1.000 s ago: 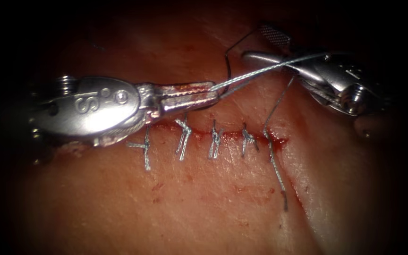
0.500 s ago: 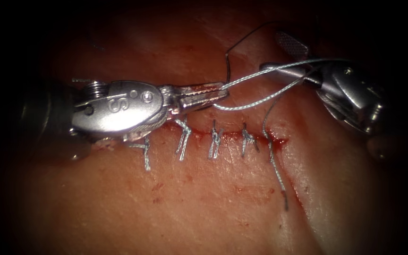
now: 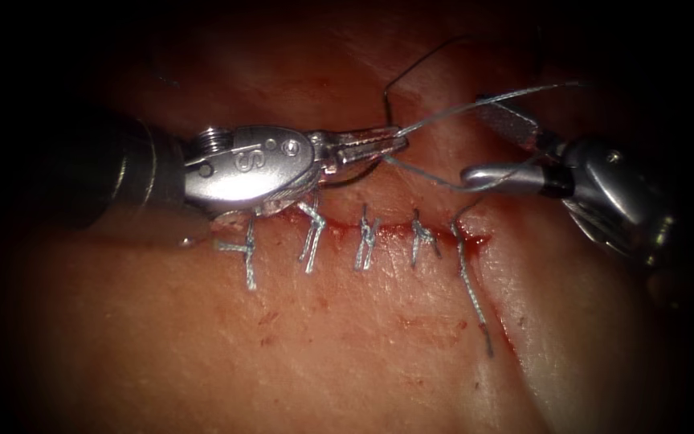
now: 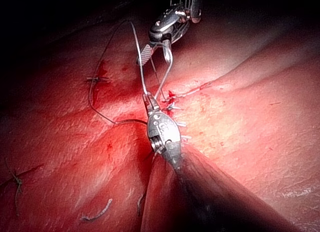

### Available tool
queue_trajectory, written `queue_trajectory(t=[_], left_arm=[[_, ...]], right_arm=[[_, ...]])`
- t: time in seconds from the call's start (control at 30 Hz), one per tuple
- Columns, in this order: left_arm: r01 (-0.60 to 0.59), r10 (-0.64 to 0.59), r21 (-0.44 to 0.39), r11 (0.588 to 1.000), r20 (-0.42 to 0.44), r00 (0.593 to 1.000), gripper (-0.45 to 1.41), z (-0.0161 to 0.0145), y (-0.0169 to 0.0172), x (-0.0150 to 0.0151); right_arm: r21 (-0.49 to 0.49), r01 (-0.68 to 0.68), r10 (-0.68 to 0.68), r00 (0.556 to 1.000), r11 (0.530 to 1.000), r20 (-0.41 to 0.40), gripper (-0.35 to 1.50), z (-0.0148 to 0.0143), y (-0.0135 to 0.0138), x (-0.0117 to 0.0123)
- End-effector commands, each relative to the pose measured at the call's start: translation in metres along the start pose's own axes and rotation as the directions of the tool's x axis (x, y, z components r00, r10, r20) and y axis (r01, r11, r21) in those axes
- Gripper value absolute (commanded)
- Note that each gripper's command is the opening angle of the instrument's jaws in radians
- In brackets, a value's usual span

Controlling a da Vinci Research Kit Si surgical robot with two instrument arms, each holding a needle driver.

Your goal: Wound Closure

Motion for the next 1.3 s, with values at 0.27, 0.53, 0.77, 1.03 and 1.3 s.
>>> queue_trajectory(t=[0.27,0.53,0.77,1.03,1.3], left_arm=[[0.004,-0.004,-0.026,1.000,0.009,1.000,-0.45,0.0023,0.0011,-0.0010],[0.005,-0.005,-0.032,0.999,0.009,1.000,-0.45,0.0028,0.0004,-0.0009],[0.010,-0.009,-0.039,0.999,0.009,1.000,-0.45,0.0023,0.0001,-0.0004],[0.011,-0.010,-0.032,0.999,0.013,1.000,-0.45,0.0022,0.0009,-0.0002],[0.012,-0.011,-0.032,0.999,0.013,1.000,-0.45,0.0026,0.0006,-0.0001]], right_arm=[[0.099,0.060,-0.064,0.997,0.993,0.034,0.52,0.0006,0.0000,-0.0012],[0.116,0.071,-0.077,0.996,0.991,0.052,0.44,0.0001,-0.0007,-0.0028],[0.085,0.069,-0.074,0.996,0.994,0.058,0.42,-0.0009,-0.0009,-0.0031],[0.055,0.052,-0.055,0.997,0.997,0.060,0.47,-0.0014,-0.0012,-0.0030],[0.053,0.046,-0.049,0.997,0.998,0.060,0.47,-0.0011,-0.0017,-0.0029]])
